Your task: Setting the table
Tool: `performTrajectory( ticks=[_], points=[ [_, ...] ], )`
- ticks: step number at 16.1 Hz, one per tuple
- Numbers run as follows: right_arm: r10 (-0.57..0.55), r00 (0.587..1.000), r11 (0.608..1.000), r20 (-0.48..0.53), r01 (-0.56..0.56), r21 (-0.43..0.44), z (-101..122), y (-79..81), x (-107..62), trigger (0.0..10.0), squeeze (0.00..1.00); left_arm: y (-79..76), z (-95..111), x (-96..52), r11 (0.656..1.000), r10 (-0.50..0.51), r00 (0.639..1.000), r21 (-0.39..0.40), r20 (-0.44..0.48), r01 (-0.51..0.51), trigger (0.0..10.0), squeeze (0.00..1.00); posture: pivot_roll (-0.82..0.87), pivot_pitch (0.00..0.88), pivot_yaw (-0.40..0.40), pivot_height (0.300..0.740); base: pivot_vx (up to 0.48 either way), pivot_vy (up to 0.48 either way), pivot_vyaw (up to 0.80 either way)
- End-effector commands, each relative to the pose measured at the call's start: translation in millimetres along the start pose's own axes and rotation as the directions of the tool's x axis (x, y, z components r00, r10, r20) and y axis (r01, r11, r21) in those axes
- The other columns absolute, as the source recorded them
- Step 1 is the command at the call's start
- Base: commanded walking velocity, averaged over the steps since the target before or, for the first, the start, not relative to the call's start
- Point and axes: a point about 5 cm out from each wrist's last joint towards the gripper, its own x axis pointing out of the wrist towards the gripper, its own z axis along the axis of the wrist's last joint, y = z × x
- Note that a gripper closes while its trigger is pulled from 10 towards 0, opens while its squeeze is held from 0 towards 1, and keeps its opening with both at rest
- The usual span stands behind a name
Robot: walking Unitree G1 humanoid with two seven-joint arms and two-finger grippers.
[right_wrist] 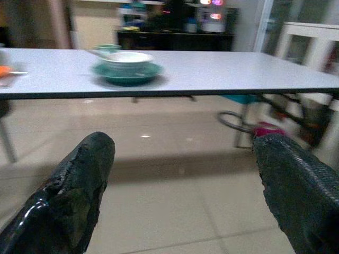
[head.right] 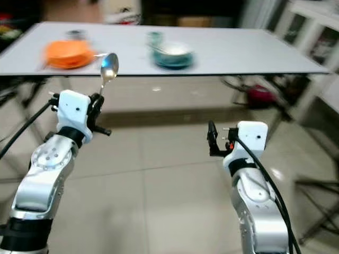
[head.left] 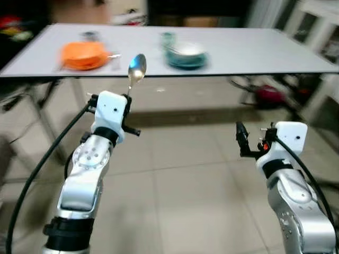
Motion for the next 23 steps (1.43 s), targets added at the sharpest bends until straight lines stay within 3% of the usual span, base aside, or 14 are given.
performTrajectory(
  ticks=[1,6,14,17,21,23],
  points=[
    [-0.022,1.0,1.0,0.002,0.022,-0.011,0.1,-4.3,1.7,10.0,0.0,-3.5,3.3,1.6,1.0,-0.01,1.0,-0.001,0.01,0.01,10.0,0.0,0.05,0.0,-0.048,0.74,0.3,0.0,0.0],
    [-0.031,0.999,0.998,0.01,0.031,-0.048,-0.4,-4.2,4.6,10.0,0.0,1.8,1.6,0.6,1.0,0.011,1.0,0.006,0.001,-0.011,10.0,0.0,0.05,0.0,-0.051,0.74,0.32,0.0,0.0],
    [0.004,1.0,1.0,0.014,-0.004,-0.004,-2.8,-7.6,4.8,10.0,0.0,8.0,-3.1,-1.8,1.0,0.03,1.0,-0.001,0.002,-0.03,10.0,0.0,0.04,0.0,-0.046,0.74,0.345,0.0,0.0],
    [0.009,0.999,0.999,0.049,-0.011,0.034,-7.7,-14.3,5.0,10.0,0.0,19.5,-21.8,-15.1,0.999,0.037,0.999,-0.007,-0.015,-0.037,10.0,0.0,0.05,0.0,-0.048,0.74,0.32,0.0,0.0],
    [0.076,0.997,0.997,-0.002,-0.075,0.031,-30.6,-13.9,-1.6,10.0,0.0,23.5,-39.0,-30.6,0.999,0.038,0.999,0.009,-0.036,-0.038,10.0,0.0,0.05,0.0,-0.056,0.74,0.311,0.0,0.0],
    [0.06,0.998,0.998,-0.016,-0.059,0.03,-34.9,-15.9,-1.1,10.0,0.0,23.7,-40.5,-31.2,0.999,0.039,0.999,0.012,-0.035,-0.039,10.0,0.0,0.06,0.0,-0.063,0.74,0.311,0.0,0.0]
  ],
)
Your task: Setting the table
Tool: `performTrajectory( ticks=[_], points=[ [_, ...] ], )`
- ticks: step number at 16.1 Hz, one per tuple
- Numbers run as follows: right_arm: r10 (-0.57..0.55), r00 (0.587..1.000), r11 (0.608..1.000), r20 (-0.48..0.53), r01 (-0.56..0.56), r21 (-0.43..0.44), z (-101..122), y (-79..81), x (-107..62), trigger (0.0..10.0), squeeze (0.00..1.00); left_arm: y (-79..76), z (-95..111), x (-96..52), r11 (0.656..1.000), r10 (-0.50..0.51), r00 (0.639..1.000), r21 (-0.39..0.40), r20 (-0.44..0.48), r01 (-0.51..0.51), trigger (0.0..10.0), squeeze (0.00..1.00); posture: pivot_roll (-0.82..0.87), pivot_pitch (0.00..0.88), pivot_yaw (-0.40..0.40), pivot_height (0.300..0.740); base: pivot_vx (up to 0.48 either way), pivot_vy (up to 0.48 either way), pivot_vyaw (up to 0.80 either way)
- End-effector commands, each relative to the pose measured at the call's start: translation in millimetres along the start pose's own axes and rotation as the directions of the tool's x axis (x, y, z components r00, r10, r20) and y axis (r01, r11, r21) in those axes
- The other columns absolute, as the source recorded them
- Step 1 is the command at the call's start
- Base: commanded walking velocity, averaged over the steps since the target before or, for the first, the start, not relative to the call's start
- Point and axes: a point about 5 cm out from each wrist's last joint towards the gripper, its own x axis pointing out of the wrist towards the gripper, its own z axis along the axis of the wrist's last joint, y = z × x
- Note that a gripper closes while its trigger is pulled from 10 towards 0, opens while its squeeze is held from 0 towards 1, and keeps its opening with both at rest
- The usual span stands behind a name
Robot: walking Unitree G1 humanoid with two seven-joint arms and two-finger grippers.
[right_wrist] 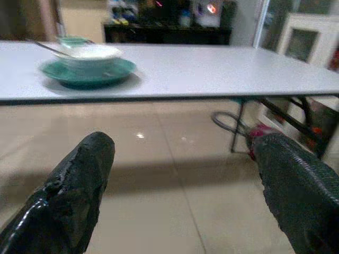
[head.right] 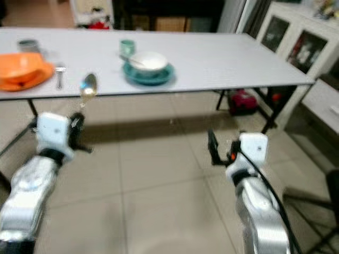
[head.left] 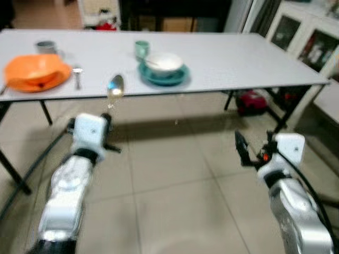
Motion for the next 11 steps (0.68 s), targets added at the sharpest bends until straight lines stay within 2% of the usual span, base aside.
performTrajectory(
  ticks=[1,3,6,11],
  points=[
    [-0.012,1.0,1.0,0.011,0.012,-0.007,1.7,-1.3,2.1,10.0,0.0,4.8,4.5,0.1,1.0,0.008,1.0,0.013,0.022,-0.009,10.0,0.0,0.06,0.0,-0.063,0.74,0.311,0.0,0.0],
    [-0.042,0.999,0.997,0.029,0.044,-0.062,2.0,-3.2,4.3,10.0,0.0,3.6,3.3,-0.3,1.0,-0.003,1.0,0.019,0.023,0.002,10.0,0.0,0.06,0.0,-0.064,0.74,0.313,0.0,0.0],
    [-0.054,0.997,0.993,0.055,0.06,-0.1,2.6,-3.6,5.3,10.0,0.0,1.3,2.7,0.4,1.0,-0.017,0.999,0.027,0.029,0.016,10.0,0.0,0.06,0.0,-0.062,0.74,0.31,0.0,0.0],
    [-0.033,0.998,0.998,0.056,0.035,-0.047,2.9,-2.4,4.4,10.0,0.0,-0.7,3.1,2.0,0.999,-0.034,0.999,0.042,0.033,0.033,10.0,0.0,0.05,0.0,-0.061,0.74,0.311,0.0,0.0]
  ],
)
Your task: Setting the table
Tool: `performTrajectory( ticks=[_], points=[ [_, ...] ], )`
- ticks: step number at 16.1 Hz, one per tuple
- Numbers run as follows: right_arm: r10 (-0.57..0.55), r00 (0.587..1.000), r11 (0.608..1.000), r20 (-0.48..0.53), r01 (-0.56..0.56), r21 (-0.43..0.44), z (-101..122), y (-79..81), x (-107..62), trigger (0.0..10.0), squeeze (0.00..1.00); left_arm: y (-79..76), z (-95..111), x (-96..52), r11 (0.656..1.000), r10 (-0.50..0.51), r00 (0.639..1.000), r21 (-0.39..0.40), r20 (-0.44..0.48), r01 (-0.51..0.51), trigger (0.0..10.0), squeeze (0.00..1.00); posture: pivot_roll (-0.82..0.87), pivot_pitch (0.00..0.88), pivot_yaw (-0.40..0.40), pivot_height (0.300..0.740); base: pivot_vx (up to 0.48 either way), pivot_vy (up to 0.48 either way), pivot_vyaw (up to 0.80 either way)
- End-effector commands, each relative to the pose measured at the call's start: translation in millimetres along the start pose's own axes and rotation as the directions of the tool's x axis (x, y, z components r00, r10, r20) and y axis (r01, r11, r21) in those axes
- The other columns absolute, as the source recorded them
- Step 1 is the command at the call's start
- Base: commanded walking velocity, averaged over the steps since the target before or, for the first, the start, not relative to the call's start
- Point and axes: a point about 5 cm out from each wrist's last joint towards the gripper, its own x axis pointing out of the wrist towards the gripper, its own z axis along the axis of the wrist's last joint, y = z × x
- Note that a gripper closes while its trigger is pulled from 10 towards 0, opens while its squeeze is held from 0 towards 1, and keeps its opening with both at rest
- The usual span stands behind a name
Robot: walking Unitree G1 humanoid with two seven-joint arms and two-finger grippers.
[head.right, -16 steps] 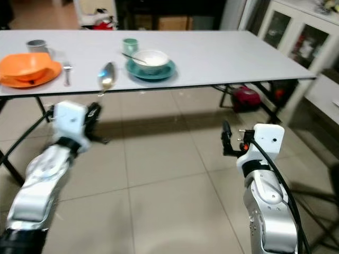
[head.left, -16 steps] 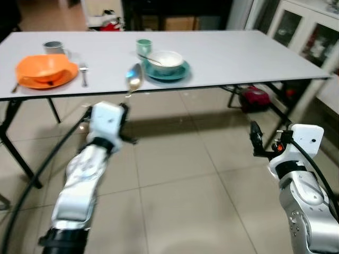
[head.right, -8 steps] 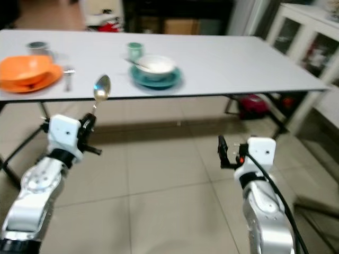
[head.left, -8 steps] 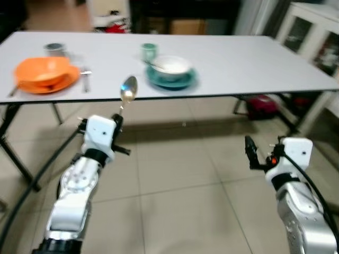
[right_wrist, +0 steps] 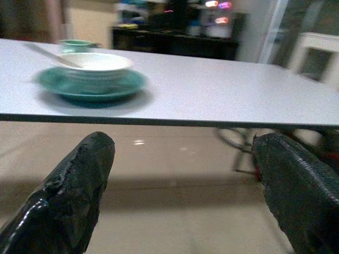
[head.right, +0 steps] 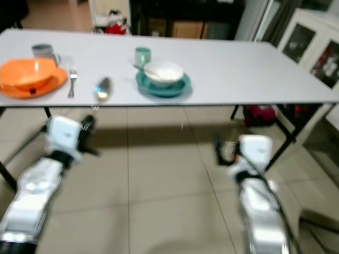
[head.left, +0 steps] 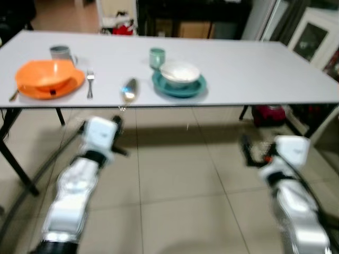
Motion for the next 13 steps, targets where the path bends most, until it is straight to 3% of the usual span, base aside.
performTrajectory(
  ticks=[1,7,10,13],
  points=[
    [-0.032,0.999,0.999,0.006,0.032,-0.008,2.1,-11.5,-3.4,10.0,0.0,-8.1,5.9,4.7,1.0,-0.029,0.999,-0.005,0.026,0.029,10.0,0.0,0.05,0.0,-0.061,0.74,0.311,0.0,0.0],
    [-0.005,1.0,1.0,0.014,0.005,0.02,3.3,-6.7,-4.1,10.0,0.0,-6.4,7.3,5.7,1.0,-0.022,0.999,-0.012,0.033,0.023,10.0,0.0,0.05,0.0,-0.061,0.74,0.317,0.0,0.0],
    [0.018,1.0,1.0,0.013,-0.018,-0.01,3.5,-5.0,-5.3,10.0,0.0,-6.6,7.8,6.4,1.0,-0.023,0.999,-0.011,0.034,0.024,10.0,0.0,0.06,0.0,-0.06,0.74,0.317,0.0,0.0],
    [-0.002,1.0,0.999,0.019,0.002,0.033,3.8,-6.8,-5.9,10.0,0.0,-6.0,8.6,7.3,1.0,-0.028,0.999,-0.009,0.037,0.028,10.0,0.0,0.05,0.0,-0.057,0.74,0.32,0.0,0.0]
  ],
)
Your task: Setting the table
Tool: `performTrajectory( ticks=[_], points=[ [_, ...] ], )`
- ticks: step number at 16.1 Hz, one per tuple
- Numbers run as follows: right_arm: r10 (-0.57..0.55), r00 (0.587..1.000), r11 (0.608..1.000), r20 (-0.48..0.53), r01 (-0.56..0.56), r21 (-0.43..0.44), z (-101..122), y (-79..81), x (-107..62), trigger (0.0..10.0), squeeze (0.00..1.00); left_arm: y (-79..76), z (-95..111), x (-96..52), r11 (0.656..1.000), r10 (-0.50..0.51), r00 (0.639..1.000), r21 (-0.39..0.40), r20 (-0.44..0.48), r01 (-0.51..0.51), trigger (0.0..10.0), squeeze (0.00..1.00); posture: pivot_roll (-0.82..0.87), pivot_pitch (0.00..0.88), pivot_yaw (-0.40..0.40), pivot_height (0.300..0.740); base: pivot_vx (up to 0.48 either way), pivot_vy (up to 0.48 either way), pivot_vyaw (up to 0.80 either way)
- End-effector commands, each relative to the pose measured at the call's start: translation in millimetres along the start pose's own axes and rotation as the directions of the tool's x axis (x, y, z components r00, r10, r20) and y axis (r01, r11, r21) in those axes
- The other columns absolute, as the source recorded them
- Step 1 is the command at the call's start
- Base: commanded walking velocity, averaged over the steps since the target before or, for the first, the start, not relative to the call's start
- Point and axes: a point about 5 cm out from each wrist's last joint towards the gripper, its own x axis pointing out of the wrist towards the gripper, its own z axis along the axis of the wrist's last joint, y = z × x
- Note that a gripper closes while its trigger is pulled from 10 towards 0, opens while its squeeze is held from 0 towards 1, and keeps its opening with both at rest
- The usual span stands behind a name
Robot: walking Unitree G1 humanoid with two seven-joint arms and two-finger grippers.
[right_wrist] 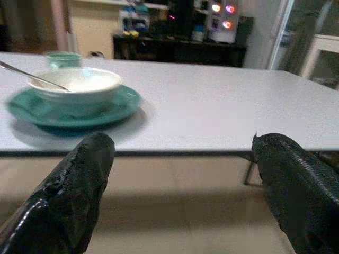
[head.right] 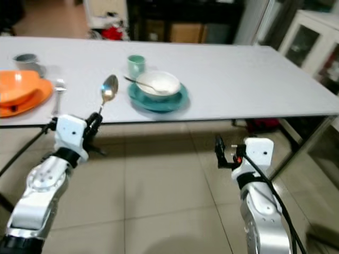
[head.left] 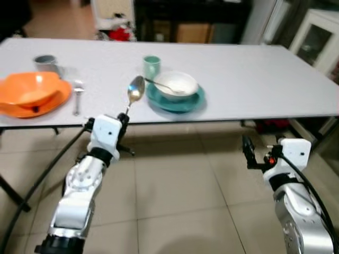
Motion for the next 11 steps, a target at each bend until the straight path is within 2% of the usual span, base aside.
performTrajectory(
  ticks=[1,4,11],
  points=[
    [0.014,1.0,1.0,0.019,-0.014,0.004,5.0,2.0,2.2,10.0,0.0,5.3,2.3,0.4,1.0,0.015,1.0,0.004,0.01,-0.016,10.0,0.0,0.05,0.0,-0.056,0.74,0.319,0.0,0.0],
    [0.018,0.999,0.999,0.029,-0.017,-0.04,5.4,2.4,1.1,10.0,0.0,5.1,5.3,3.0,1.0,0.009,1.0,0.007,0.018,-0.009,10.0,0.0,0.05,0.0,-0.053,0.74,0.319,0.0,0.0],
    [0.033,0.999,0.999,0.041,-0.032,-0.028,6.2,5.8,1.3,10.0,0.0,5.6,6.8,5.7,1.0,0.002,1.0,0.01,0.024,-0.002,10.0,0.0,0.05,0.0,-0.051,0.74,0.319,0.0,0.0]
  ],
)
